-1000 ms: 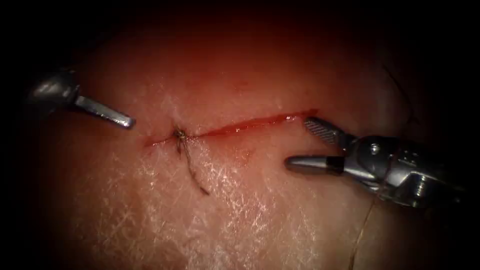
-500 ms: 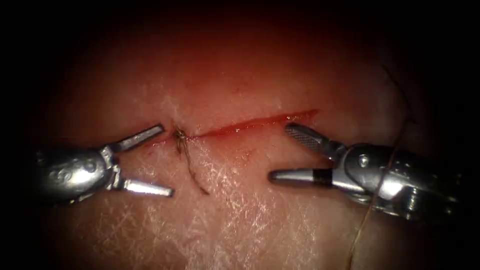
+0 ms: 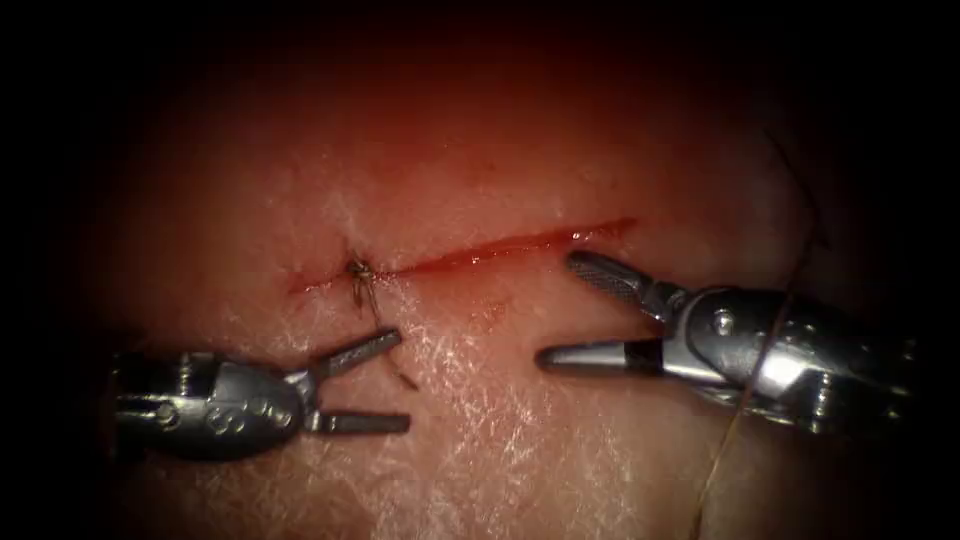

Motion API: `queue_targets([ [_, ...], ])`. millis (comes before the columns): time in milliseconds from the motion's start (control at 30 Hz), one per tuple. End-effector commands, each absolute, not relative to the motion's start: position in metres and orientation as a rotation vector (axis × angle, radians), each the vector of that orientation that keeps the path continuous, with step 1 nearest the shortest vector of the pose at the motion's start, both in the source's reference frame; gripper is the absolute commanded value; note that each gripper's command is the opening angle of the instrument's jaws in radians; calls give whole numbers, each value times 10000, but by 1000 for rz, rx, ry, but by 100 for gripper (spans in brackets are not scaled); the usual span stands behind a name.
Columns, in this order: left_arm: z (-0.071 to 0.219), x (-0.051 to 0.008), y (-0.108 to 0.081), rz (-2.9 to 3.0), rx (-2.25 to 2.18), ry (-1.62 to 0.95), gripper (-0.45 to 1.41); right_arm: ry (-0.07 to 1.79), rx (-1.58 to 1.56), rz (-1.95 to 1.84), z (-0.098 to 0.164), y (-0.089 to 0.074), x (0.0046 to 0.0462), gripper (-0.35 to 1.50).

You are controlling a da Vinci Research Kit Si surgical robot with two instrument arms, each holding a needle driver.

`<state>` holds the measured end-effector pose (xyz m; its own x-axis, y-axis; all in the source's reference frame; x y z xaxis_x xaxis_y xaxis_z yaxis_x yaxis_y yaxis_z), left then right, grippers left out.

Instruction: Wound Closure

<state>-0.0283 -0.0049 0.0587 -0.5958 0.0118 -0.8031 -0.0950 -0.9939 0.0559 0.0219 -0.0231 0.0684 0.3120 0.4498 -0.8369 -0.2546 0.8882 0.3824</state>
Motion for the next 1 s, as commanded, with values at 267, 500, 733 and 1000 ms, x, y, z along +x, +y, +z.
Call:
queue_targets([
  [267, 590, -296, -54, 2772, -1373, 177, 50, 1166, 185, 463, 700, -241, 229, 111],
  [500, 586, -298, -54, 2783, -1375, 189, 44, 1166, 183, 462, 703, -241, 228, 111],
  [733, 585, -298, -55, 2802, -1377, 209, -45, 1166, 181, 462, 704, -242, 230, 111],
  [1000, 583, -292, -51, 2794, -1398, 213, -45, 1169, 178, 462, 705, -244, 233, 110],
])
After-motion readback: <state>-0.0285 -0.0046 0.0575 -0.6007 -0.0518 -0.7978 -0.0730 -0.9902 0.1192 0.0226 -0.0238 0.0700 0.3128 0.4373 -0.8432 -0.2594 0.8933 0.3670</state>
